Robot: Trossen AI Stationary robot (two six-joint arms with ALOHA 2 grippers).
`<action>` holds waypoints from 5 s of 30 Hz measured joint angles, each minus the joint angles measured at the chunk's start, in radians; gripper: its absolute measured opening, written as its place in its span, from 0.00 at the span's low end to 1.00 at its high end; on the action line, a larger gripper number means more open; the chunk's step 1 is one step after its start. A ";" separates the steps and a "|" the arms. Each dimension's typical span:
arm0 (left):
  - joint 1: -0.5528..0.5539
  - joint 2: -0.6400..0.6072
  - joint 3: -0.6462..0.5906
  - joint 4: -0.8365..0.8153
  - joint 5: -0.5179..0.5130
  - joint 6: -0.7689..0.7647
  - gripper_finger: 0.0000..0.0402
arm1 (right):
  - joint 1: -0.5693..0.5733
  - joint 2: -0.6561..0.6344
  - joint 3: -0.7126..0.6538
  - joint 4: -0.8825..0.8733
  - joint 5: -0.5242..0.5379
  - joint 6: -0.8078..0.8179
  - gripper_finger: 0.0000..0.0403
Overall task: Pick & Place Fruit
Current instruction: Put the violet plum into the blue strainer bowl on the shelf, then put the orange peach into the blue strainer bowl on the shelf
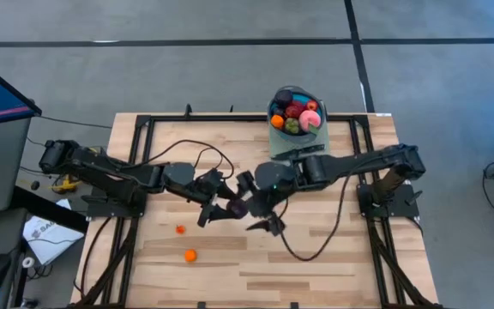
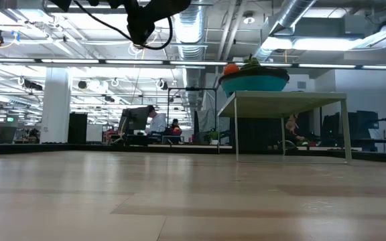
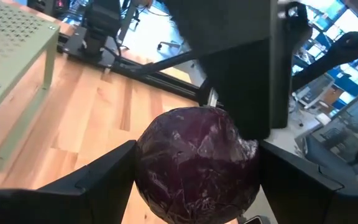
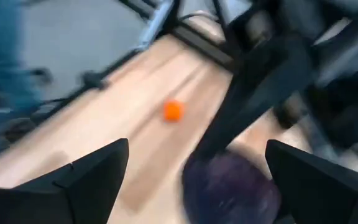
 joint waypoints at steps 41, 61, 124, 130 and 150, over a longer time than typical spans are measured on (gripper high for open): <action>0.140 -0.056 0.001 0.001 0.084 0.010 0.93 | 0.131 -0.099 0.001 -0.533 0.407 0.783 0.62; 0.140 -0.094 0.001 0.006 0.078 0.090 0.85 | -0.774 -0.347 0.003 -0.478 0.322 0.600 0.62; 0.140 -0.093 0.001 0.002 -0.064 0.028 0.76 | -0.984 -0.233 0.003 -0.545 0.040 0.577 0.89; 0.140 -0.093 0.001 0.002 -0.063 0.029 0.76 | -0.899 -0.340 0.003 -0.543 0.047 0.647 0.85; 0.133 -0.155 0.002 -0.313 0.072 0.027 0.76 | 0.234 -0.439 -0.278 -0.356 0.490 1.373 0.77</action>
